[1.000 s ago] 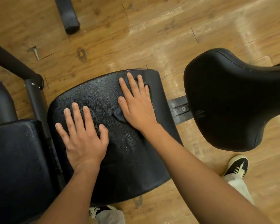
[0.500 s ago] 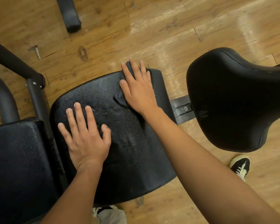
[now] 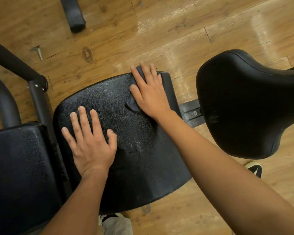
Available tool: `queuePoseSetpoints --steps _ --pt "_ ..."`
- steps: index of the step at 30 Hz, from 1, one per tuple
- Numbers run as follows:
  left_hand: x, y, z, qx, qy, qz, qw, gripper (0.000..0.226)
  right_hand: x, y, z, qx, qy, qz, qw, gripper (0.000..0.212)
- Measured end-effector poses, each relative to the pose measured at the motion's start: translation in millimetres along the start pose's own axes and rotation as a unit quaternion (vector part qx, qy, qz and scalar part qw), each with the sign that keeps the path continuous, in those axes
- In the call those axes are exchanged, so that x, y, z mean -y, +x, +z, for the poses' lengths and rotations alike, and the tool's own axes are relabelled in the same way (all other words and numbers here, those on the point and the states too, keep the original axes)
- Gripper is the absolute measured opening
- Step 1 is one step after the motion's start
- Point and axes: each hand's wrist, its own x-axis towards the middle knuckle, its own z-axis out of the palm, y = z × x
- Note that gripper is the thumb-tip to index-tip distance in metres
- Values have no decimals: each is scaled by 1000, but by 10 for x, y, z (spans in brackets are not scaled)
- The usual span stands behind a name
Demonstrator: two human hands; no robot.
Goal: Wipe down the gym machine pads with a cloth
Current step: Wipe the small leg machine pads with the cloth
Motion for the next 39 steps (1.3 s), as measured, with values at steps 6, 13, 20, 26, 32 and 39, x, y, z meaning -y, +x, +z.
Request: queuePoseSetpoints --steps 6,13,20,26,32,39 --pt "-11 -2 11 -9 -2 -1 1000 72 79 -332 92 -23 -6 31 999 59" --pt "-15 -1 6 -11 -8 0 1000 71 53 -901 144 -5 -6 52 999 60" --pt "-16 -3 -1 -8 -3 3 1000 71 27 -229 80 -23 -14 65 998 61" --pt "-14 -6 -14 -9 -7 1 1000 71 25 -1004 117 8 -7 57 998 60" --pt "-11 -4 0 -8 -2 -1 1000 71 15 -1658 101 51 -13 106 993 60" --pt "-32 -2 -8 3 23 4 1000 71 21 -1046 97 24 -12 110 994 63"
